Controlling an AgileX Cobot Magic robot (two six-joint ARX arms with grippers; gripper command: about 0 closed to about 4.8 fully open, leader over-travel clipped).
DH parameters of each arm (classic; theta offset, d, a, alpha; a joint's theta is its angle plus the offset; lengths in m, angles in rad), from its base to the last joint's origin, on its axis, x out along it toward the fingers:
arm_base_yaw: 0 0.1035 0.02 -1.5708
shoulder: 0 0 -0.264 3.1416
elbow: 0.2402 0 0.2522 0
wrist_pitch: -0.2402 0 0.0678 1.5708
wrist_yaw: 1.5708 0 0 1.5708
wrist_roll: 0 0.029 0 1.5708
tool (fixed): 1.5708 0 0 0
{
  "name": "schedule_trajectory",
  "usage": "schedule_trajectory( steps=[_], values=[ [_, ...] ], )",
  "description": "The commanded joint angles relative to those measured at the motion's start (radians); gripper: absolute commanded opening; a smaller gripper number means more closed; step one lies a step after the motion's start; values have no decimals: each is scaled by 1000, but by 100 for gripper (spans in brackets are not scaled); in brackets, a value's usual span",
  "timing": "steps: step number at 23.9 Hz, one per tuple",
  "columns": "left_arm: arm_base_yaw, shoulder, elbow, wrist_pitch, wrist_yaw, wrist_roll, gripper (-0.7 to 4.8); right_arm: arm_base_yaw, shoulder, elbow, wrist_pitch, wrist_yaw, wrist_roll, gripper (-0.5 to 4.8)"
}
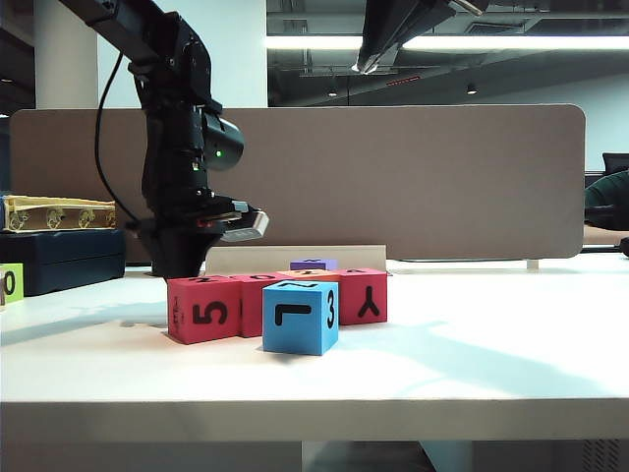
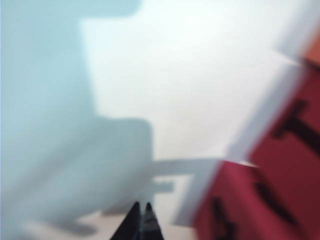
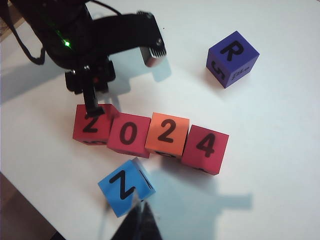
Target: Select the appropriate blocks from the scattered letter blocks on the table and arrange them in a row to spell out "2024".
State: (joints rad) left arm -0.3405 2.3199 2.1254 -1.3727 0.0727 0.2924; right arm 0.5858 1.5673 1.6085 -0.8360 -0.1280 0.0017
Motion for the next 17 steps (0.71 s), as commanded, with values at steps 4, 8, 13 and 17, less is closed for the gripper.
schedule_trajectory(
  steps=[4,8,13,17],
  values=[
    [10,-64,108,10,-151,-92,-6,-44,14,3,40,22,-25,-3],
    [30,-152,106,5,-135,-117,-6,-112,62,3,47,21,-30,-3],
    [45,-236,106,42,19,-117,-6,-167,119,3,53,10,-34,-3],
    [76,-276,103,134,19,-123,-6,-207,182,3,76,-13,-34,-3]
  ],
)
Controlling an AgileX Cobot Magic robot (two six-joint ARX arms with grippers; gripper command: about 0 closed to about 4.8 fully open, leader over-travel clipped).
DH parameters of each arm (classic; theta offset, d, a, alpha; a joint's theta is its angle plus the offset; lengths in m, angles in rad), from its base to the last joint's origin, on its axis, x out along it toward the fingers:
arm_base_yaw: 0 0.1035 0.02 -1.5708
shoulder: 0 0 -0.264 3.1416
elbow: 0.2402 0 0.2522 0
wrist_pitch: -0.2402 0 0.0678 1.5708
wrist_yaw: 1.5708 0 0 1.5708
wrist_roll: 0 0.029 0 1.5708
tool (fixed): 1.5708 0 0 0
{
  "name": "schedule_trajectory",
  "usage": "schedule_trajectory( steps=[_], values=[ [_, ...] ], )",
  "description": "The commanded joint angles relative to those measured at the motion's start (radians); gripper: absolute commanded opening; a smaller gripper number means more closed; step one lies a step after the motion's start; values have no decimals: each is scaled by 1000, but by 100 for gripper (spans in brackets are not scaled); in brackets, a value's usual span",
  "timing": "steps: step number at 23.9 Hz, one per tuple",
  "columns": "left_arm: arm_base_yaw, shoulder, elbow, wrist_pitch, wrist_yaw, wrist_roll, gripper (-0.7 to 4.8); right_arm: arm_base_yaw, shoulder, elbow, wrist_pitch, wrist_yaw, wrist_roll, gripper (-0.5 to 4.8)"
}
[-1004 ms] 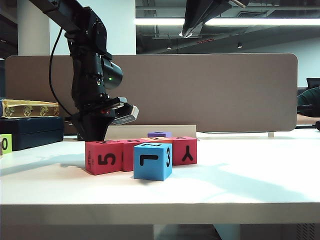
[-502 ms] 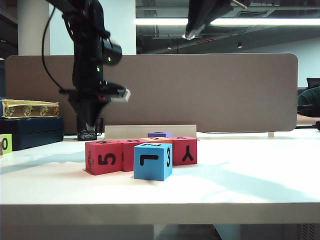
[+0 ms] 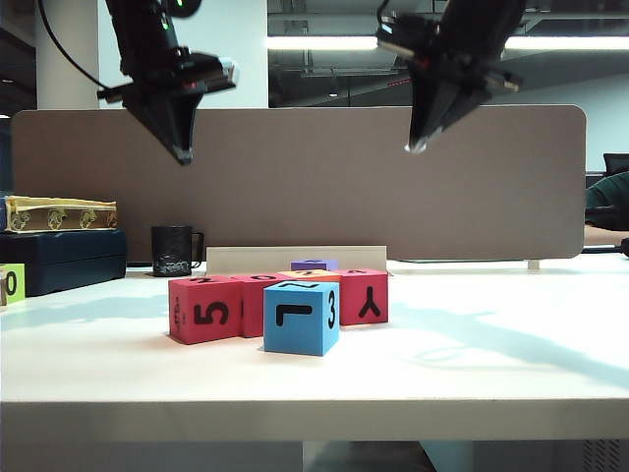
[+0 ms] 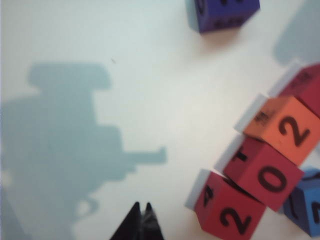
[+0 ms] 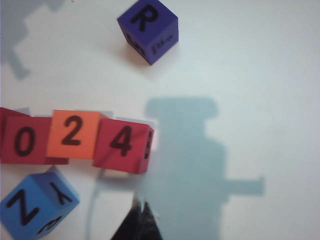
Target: Select the appropriate blocks from the scattered letter blocks on the table and arrange them in a row to spell out "2024".
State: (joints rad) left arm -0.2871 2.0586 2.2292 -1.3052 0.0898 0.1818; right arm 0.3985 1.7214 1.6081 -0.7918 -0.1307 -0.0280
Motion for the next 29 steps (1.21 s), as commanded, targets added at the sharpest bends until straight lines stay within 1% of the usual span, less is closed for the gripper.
schedule_trajectory(
  steps=[1,4,7,9,11,12,14,17,19,22,26,29],
  values=[
    [27,-18,-2,85,3,-14,-6,-23,37,3,39,-11,-4,-3],
    [34,-22,-5,151,6,-15,-6,-33,61,3,46,-34,-2,-3],
    [37,-24,-5,244,74,-28,-6,-37,69,3,62,-49,-2,-3],
    [37,-34,-2,306,84,-42,-6,-37,68,5,81,-51,1,-3],
    [37,-56,5,338,79,-42,-6,-37,69,5,93,-51,2,-3],
    [37,-67,6,343,73,-43,-6,-37,69,5,99,-52,2,-3],
    [37,-106,18,335,28,-40,-6,-37,69,5,110,-60,2,-3],
    [44,-181,18,292,25,-40,-6,-37,69,5,117,-63,2,-3],
    [53,-270,18,258,23,-40,-6,-37,69,5,133,-77,2,-3],
    [53,-369,16,279,19,-36,-6,-37,69,5,145,-78,2,-3],
    [53,-430,-34,393,19,-34,-6,-37,69,5,146,-79,2,-3],
    [48,-441,-164,525,27,-24,-6,-37,68,5,141,-94,2,-4]
  ],
)
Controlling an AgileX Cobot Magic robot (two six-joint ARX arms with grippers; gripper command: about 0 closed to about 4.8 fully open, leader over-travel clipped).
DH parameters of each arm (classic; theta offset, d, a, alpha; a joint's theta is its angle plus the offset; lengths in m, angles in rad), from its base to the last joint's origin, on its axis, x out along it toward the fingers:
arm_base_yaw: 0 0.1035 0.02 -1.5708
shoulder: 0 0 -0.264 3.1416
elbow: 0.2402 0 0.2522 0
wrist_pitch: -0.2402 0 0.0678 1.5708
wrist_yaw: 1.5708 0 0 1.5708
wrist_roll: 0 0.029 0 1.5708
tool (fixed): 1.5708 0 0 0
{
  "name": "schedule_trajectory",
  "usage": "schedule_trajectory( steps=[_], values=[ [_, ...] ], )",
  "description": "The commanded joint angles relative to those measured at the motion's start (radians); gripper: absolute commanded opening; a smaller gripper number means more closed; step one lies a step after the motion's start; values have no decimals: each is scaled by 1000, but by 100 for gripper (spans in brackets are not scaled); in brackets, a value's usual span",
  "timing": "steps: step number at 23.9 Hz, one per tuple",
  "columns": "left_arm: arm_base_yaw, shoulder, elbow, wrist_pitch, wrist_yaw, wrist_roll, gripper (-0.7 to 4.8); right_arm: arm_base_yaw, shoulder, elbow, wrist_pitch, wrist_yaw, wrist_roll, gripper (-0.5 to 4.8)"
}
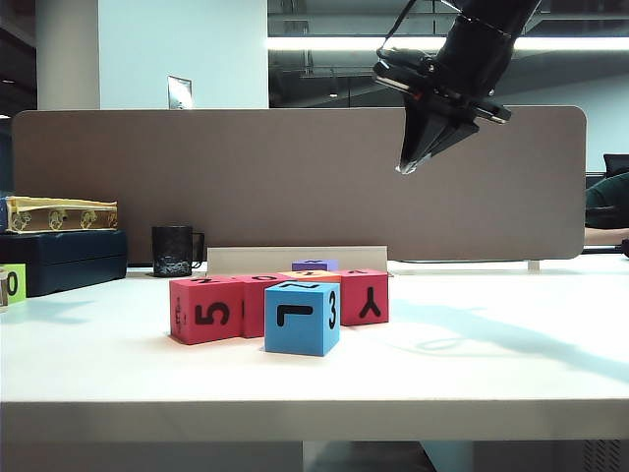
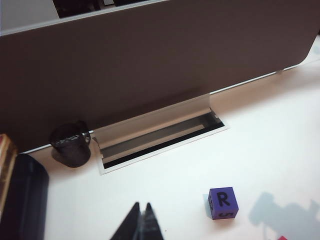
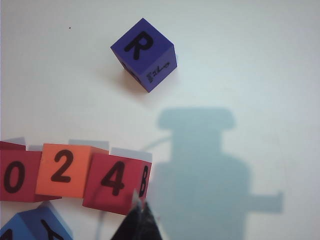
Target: Select the appropriate blocks from the scattered letter blocks on the table and arrange them in a row to spell out "2024".
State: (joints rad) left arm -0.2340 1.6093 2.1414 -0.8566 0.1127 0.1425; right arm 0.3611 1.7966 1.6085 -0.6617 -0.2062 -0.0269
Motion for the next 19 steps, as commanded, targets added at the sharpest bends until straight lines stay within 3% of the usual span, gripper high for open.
schedule_trajectory(
  steps=[1,11,16,19],
  values=[
    [-6,6,-141,113,6,14,-6,1,-7,4,3,-25,0,-3],
    [-23,-63,-696,430,22,-37,-6,-1,-5,4,16,10,-1,-3],
    [-29,-165,-901,443,-5,-60,-6,-14,37,4,29,5,0,-3],
    [-29,-215,-1038,447,-4,-126,-6,-14,93,4,21,2,0,-4]
  ],
)
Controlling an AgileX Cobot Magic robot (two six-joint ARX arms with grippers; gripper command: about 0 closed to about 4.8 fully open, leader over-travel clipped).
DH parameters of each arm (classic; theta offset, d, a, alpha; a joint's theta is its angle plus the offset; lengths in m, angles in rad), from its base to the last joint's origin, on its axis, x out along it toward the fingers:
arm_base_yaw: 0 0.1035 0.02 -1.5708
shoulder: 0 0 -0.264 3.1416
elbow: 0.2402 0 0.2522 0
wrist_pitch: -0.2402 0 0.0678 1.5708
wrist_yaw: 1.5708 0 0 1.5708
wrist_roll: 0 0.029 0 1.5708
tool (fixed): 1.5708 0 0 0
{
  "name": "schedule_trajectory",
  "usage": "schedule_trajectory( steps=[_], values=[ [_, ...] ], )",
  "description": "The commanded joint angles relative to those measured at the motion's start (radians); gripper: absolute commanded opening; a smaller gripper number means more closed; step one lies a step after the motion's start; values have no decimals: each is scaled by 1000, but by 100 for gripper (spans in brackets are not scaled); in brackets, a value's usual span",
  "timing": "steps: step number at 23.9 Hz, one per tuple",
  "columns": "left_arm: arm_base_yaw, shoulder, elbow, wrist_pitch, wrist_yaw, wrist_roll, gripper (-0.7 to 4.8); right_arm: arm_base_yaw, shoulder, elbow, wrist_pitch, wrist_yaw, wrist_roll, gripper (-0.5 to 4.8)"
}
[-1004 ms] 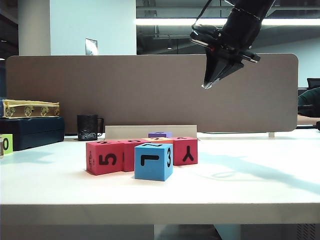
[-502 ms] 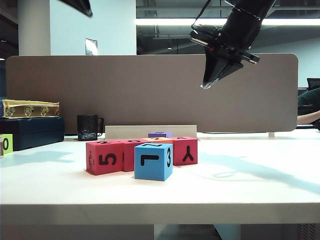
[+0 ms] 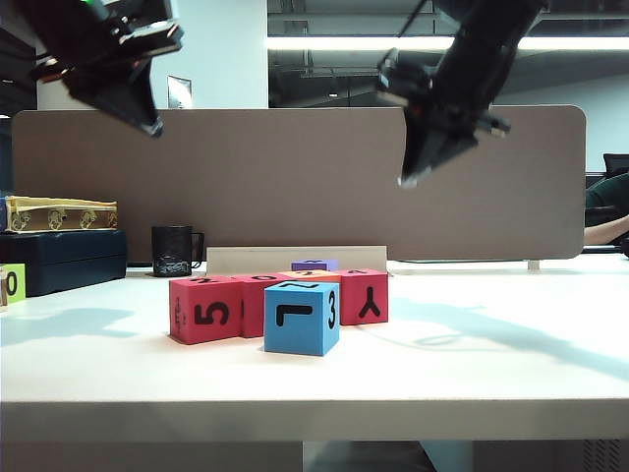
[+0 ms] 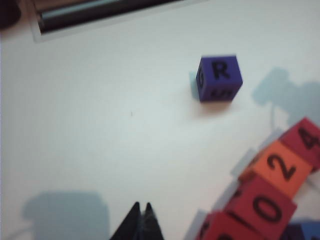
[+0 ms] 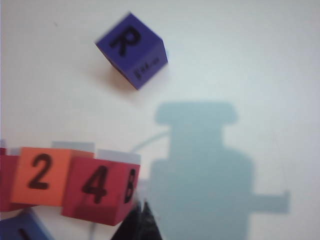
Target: Select the appropriate blocks from the scattered letter blocks on the table and arrange them in a row to spell out "2024".
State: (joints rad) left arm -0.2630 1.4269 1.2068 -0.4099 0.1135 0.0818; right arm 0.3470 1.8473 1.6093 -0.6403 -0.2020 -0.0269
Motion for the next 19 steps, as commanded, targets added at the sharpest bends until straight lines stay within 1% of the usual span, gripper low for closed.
schedule_trajectory(
  steps=[1,5,7,10,13,15,17,19],
  values=[
    [0,-35,-150,1,-7,-73,-6,0,61,3,-6,-2,0,-3],
    [-2,-35,-260,24,-3,-124,-6,1,101,3,-5,-3,0,-3],
    [-15,-34,-326,71,-2,-141,-6,2,130,3,-6,-20,0,-3],
    [-22,-18,-383,132,7,-166,-6,10,163,2,-9,-39,0,-3],
    [-24,8,-386,143,13,-168,-6,19,175,2,-9,-44,0,-3],
    [-24,31,-386,169,43,-170,-6,21,177,2,-7,-44,0,-3],
    [-24,80,-384,208,103,-211,-6,33,187,2,-3,-44,0,-4],
    [-26,109,-384,211,116,-217,-6,34,193,2,1,-44,0,-3]
  ],
)
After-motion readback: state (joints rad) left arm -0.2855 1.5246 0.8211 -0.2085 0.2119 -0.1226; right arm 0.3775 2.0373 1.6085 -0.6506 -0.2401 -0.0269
